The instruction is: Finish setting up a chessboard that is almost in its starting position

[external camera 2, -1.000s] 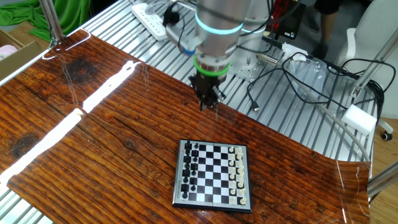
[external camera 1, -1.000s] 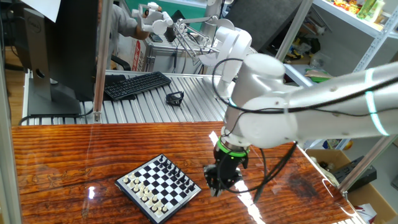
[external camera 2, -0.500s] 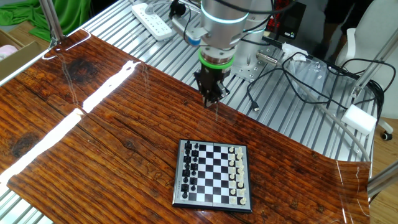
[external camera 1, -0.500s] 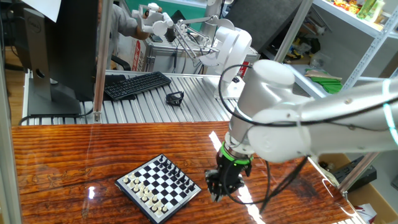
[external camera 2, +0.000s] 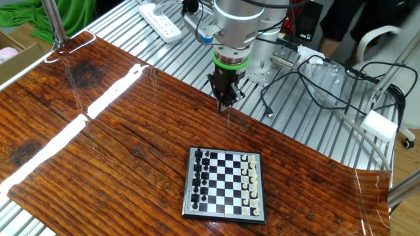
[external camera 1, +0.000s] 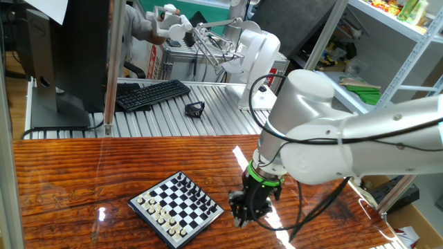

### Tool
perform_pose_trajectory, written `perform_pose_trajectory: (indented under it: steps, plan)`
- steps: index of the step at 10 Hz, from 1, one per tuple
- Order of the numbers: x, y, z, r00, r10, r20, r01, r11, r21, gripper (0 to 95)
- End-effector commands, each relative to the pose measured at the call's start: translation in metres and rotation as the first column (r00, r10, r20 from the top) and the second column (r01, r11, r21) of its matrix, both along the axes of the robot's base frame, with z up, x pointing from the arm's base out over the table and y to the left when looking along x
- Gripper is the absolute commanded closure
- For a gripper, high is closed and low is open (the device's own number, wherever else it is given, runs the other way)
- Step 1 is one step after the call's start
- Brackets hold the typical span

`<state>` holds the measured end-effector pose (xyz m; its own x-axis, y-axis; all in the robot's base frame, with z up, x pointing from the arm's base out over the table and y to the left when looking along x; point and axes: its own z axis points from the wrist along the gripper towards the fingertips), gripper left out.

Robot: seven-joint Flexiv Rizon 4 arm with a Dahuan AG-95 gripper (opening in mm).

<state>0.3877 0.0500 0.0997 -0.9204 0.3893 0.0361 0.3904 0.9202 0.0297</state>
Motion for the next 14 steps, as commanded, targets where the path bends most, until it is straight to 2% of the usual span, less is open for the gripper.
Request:
perform_pose_trajectory:
  steps: [1,5,6,8,11,14]
  plan:
    - [0.006,0.000,-0.004,1.000,-0.007,0.000,0.007,1.000,0.002,95.0]
    - [0.023,-0.004,-0.005,1.000,-0.006,-0.005,0.006,1.000,-0.003,95.0]
    - [0.027,-0.004,-0.010,1.000,0.000,0.004,0.000,1.000,-0.011,95.0]
    - [0.033,-0.004,-0.014,1.000,0.003,0.004,-0.003,1.000,-0.009,95.0]
    - [0.038,-0.006,-0.015,1.000,0.016,0.005,-0.016,1.000,-0.012,95.0]
    - [0.038,-0.006,-0.016,1.000,0.028,0.007,-0.028,1.000,-0.001,95.0]
